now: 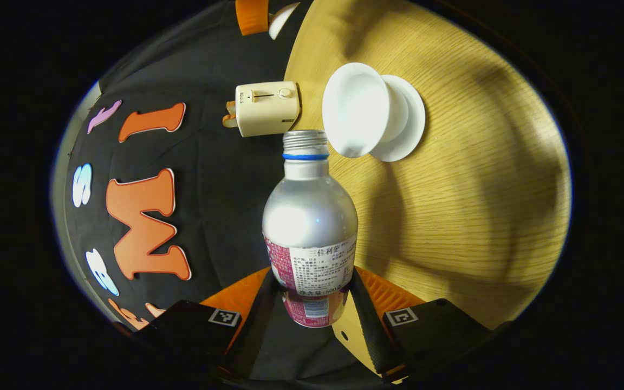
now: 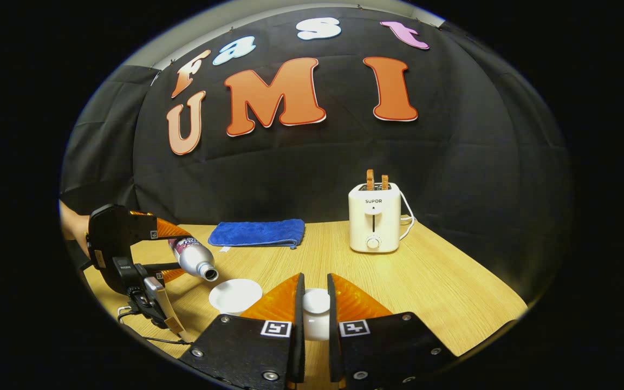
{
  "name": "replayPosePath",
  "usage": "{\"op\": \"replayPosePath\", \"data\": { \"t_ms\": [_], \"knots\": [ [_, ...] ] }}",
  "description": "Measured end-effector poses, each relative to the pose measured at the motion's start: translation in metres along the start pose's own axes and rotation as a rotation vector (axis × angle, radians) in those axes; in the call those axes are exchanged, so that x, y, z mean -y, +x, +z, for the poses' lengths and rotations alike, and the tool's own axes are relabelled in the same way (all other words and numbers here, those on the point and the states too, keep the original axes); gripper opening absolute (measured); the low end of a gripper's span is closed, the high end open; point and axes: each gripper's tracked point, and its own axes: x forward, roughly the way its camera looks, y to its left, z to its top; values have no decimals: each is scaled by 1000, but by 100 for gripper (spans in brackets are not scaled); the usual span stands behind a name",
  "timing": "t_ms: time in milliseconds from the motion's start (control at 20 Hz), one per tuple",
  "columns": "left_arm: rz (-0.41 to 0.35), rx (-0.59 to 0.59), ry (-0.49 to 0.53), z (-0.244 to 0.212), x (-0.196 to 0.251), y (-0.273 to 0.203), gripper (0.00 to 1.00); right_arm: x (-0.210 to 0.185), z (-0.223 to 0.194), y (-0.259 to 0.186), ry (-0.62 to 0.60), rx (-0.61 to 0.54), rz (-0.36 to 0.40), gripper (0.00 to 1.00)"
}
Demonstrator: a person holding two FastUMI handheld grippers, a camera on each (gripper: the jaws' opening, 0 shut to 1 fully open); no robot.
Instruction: Open the teacup lid with one hand, grasp the water bottle and pour water into the teacup with the other hand; after pouring, place the water bottle on the coaster and then close the teacup lid.
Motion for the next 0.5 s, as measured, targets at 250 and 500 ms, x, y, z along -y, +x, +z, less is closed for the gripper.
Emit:
{"op": "replayPosePath", "data": {
  "t_ms": [250, 500],
  "knots": [
    [17, -2, 72, -1, -7, 2, 82, 4, 0, -4, -3, 6, 2, 18],
    [41, -15, 129, -3, -14, 1, 82, 6, -1, -7, 3, 6, 0, 18]
  ]
}}
